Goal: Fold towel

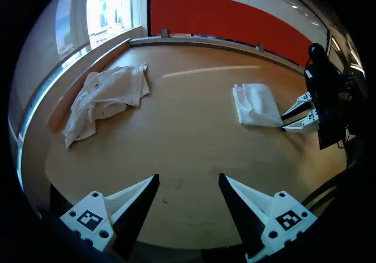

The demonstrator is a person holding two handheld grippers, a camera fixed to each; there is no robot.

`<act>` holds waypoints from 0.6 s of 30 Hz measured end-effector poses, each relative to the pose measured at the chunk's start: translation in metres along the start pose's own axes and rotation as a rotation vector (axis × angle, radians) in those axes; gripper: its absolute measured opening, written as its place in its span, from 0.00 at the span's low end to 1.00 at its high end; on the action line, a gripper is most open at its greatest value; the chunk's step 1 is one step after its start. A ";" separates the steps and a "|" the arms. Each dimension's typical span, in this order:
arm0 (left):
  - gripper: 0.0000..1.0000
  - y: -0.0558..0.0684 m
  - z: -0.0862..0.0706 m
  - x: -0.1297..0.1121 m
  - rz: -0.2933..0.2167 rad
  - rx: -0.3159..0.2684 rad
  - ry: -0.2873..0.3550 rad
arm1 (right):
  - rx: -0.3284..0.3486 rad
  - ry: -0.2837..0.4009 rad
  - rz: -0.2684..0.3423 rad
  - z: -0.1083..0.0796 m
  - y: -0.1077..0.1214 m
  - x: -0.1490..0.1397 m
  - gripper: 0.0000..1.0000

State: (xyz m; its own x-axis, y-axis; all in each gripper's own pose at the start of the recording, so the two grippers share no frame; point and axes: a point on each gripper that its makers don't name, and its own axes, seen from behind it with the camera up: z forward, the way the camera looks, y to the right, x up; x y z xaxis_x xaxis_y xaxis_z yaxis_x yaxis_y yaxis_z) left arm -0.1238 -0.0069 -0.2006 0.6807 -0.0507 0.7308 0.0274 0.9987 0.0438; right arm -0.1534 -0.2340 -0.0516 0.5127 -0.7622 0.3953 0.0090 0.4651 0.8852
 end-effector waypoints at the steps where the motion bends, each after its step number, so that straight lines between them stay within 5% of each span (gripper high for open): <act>1: 0.94 0.000 0.000 0.000 0.000 0.000 0.000 | 0.000 0.000 0.006 0.001 0.000 0.000 0.47; 18: 0.94 0.002 0.003 0.001 0.009 -0.007 -0.003 | -0.019 0.021 0.057 0.001 0.002 -0.001 0.07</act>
State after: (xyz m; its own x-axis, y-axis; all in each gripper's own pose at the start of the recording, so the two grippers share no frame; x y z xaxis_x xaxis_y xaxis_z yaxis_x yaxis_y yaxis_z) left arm -0.1250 -0.0048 -0.1982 0.6789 -0.0419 0.7331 0.0266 0.9991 0.0324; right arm -0.1554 -0.2325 -0.0496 0.5309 -0.7244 0.4398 -0.0047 0.5165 0.8563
